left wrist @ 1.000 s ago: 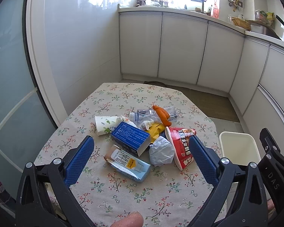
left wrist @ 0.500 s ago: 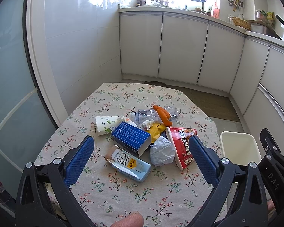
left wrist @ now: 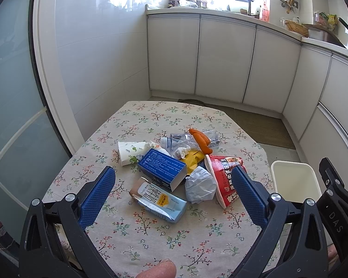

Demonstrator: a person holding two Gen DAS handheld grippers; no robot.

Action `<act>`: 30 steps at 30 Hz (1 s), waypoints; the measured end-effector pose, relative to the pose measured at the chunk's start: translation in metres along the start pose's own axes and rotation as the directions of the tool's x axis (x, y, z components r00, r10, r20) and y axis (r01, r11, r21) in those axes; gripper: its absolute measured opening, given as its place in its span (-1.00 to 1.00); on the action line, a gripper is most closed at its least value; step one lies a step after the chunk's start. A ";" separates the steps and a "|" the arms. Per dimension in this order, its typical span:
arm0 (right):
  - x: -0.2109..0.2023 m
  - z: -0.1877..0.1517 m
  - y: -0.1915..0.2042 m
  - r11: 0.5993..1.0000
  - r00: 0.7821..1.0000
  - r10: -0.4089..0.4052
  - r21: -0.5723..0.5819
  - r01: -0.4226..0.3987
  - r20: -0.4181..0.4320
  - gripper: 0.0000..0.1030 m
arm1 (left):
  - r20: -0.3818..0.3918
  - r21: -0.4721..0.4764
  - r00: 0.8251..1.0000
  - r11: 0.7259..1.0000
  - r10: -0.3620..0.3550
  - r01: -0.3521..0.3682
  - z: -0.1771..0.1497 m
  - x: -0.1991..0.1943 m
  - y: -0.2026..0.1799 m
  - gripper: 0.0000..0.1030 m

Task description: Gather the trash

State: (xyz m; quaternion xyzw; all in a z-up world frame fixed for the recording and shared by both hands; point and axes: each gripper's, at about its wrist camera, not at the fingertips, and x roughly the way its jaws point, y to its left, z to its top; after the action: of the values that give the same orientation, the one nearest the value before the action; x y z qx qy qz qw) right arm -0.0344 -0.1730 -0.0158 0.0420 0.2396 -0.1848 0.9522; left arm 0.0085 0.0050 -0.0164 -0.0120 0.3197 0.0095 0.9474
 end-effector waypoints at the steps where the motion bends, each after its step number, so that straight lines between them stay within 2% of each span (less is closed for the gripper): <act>1: 0.001 0.000 0.000 1.000 1.000 0.000 -0.001 0.000 -0.002 0.88 | 0.000 0.000 1.000 1.000 0.000 0.000 0.000 0.000 0.000 0.86; 14: 0.006 0.002 0.002 1.000 1.000 0.003 -0.007 -0.003 -0.031 0.88 | -0.013 0.001 1.000 1.000 0.004 -0.004 -0.001 0.006 0.000 0.86; 21: 0.014 0.002 0.005 1.000 0.997 0.006 -0.017 -0.007 -0.075 0.88 | -0.036 -0.004 0.999 1.000 0.019 -0.019 -0.003 0.018 0.003 0.86; 26: 0.027 0.007 0.010 0.999 0.987 0.035 -0.012 -0.038 -0.156 0.88 | -0.055 -0.054 0.998 0.998 0.040 -0.043 0.009 0.032 0.022 0.86; 30: 0.039 0.017 0.019 0.996 0.974 0.079 -0.016 -0.085 -0.213 0.88 | -0.085 -0.154 0.996 0.987 0.030 -0.043 0.032 0.049 0.053 0.86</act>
State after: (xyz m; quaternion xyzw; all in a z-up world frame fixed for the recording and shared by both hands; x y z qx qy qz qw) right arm 0.0125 -0.1710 -0.0195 0.0596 0.3400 -0.1369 0.9285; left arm 0.0657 0.0598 -0.0213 -0.0804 0.3572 0.0511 0.9292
